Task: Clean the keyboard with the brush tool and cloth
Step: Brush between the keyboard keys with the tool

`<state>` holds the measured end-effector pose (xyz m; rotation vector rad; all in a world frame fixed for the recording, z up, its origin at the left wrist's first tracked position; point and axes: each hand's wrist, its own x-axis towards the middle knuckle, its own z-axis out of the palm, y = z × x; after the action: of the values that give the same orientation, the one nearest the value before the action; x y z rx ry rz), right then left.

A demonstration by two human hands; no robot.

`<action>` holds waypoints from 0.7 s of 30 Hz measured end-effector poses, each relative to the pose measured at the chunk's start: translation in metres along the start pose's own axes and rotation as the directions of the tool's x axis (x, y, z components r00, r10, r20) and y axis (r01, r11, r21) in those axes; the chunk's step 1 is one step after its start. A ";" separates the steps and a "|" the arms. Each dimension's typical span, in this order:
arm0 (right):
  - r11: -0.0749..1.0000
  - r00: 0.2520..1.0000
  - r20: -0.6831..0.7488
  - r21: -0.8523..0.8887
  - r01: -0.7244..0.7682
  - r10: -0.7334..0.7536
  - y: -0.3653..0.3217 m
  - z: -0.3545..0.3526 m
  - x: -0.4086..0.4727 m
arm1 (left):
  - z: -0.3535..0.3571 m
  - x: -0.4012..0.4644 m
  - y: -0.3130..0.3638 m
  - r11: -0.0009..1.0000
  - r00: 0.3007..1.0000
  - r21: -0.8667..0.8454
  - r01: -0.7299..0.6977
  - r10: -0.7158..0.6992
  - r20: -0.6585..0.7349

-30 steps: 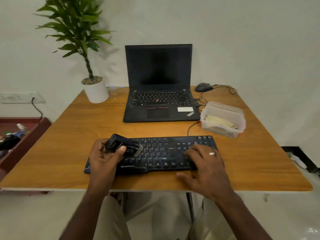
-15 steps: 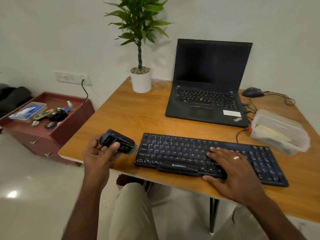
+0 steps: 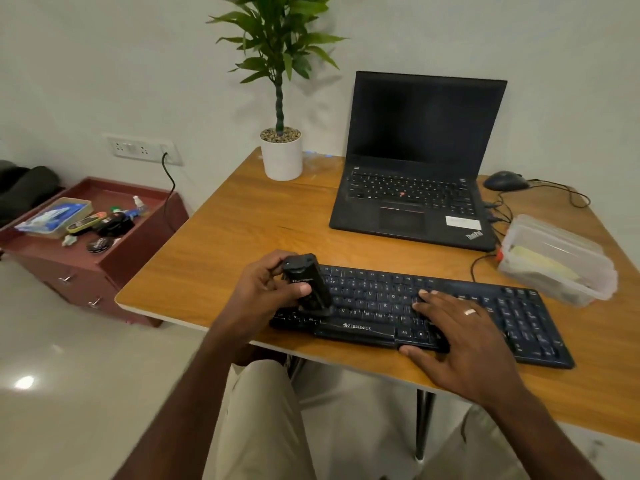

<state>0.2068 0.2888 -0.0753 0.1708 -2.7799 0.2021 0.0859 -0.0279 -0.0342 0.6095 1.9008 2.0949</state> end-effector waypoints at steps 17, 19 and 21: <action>1.000 1.000 -0.003 -0.005 -0.010 0.010 0.000 0.000 0.000 | 0.007 -0.006 0.005 0.999 0.995 -0.013 0.052 -0.053 -0.086; 1.000 1.000 -0.010 -0.009 -0.014 0.014 -0.001 -0.002 0.000 | 0.022 -0.001 0.004 1.000 0.996 0.000 0.024 -0.024 -0.087; 1.000 1.000 -0.013 -0.015 -0.015 0.014 -0.001 -0.003 0.000 | 0.023 0.003 0.005 0.999 0.991 -0.025 -0.023 0.019 -0.132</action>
<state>0.2083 0.2878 -0.0727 0.1452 -2.7701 0.1852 0.0949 -0.0066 -0.0274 0.4987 1.9402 2.2206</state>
